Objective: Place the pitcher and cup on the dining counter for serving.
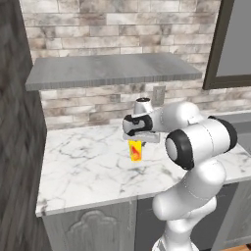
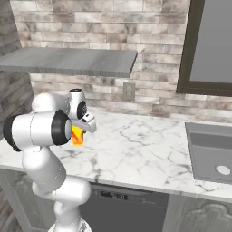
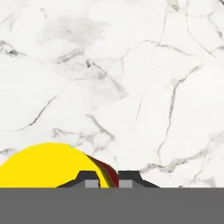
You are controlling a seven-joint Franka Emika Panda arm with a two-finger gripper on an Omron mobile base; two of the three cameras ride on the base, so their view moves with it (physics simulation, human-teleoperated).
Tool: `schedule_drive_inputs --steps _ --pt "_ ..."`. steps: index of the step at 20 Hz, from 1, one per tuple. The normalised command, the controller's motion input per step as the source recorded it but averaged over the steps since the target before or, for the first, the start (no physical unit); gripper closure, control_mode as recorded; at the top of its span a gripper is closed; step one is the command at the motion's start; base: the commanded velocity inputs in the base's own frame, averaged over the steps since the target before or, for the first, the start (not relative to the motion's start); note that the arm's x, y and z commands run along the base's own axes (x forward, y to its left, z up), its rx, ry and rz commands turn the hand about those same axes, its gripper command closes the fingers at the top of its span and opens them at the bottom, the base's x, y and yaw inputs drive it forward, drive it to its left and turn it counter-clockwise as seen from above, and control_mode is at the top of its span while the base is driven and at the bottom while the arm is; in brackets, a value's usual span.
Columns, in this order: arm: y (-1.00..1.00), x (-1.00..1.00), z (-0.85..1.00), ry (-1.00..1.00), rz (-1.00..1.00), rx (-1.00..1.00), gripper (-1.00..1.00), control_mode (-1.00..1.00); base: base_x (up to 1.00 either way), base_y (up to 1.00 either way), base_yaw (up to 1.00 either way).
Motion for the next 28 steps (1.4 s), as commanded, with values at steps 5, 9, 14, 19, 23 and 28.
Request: schedule_drive_inputs --steps 5,9,14,19,23,28 --pt "0.00 -0.39 0.31 -0.16 0.00 0.00 1.00 -1.00 0.00 0.00 0.00" --pt "-0.03 -0.50 0.58 -0.23 0.00 0.00 1.00 -1.00 0.00 0.00 0.00" --pt "-0.14 -0.53 0.73 -0.31 0.00 0.00 1.00 -1.00 0.00 0.00 0.00" --pt "-0.17 -0.55 0.70 -0.33 0.01 0.00 1.00 -1.00 0.00 0.00 0.00" --pt "-0.13 -0.42 0.65 -0.31 0.01 0.00 1.00 -1.00 0.00 0.00 0.00" --pt "-0.20 -0.39 0.67 -0.28 0.00 0.00 1.00 -1.00 0.00 0.00 0.00"
